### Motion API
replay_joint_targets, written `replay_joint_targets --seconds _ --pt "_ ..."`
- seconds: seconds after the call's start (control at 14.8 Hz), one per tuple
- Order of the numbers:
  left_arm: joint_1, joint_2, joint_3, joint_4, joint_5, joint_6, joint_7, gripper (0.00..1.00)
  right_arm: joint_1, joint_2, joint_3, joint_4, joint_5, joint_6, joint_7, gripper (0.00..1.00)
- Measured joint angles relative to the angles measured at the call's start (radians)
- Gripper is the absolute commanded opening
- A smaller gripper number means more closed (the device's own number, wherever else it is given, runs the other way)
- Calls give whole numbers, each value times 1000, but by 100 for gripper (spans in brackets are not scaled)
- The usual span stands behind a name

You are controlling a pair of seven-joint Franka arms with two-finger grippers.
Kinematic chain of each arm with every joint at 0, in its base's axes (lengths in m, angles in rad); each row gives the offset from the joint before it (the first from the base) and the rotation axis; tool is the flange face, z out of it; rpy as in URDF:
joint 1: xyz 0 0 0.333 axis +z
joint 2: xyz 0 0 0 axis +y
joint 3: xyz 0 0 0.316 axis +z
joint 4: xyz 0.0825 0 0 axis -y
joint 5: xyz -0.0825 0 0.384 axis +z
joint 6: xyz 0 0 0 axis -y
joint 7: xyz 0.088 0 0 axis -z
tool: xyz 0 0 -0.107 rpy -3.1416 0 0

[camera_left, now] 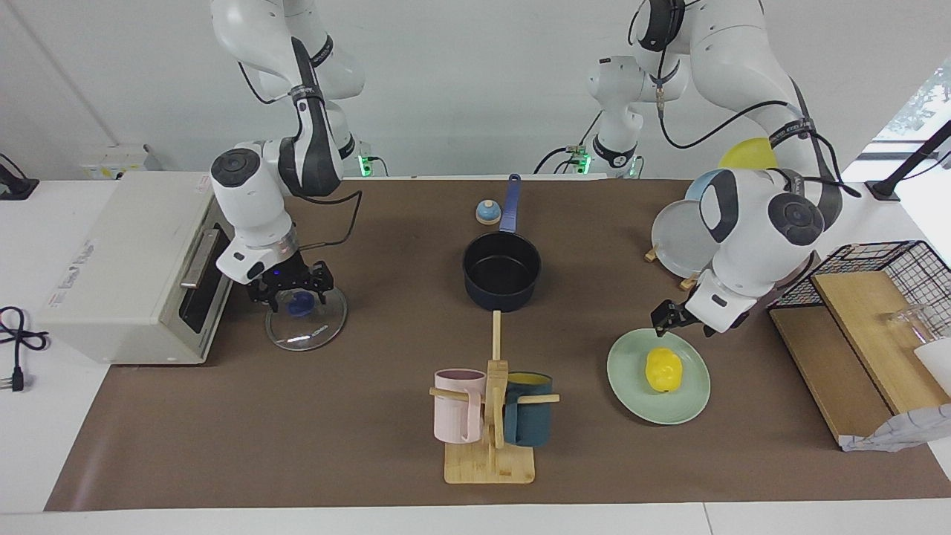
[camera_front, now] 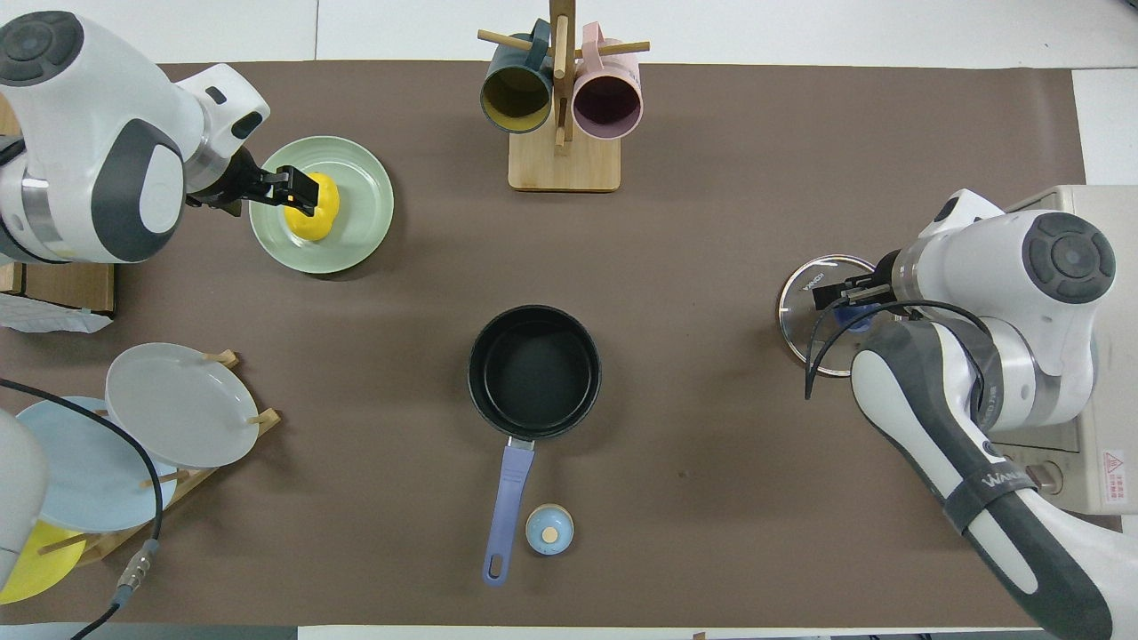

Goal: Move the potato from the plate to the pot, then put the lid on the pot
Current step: 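Reach the left gripper to the yellow potato while the right gripper reaches the lid, then grasp the potato with the left gripper while the right gripper grasps the lid knob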

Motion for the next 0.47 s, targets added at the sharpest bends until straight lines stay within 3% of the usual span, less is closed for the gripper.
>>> replay_joint_targets --seconds 0.2,0.47 --pt "-2 74 -7 20 2 73 22 100 -9 17 -1 -9 0 26 -23 100" --pt "-5 110 -9 25 3 130 48 100 -8 40 0 -28 0 47 -24 100"
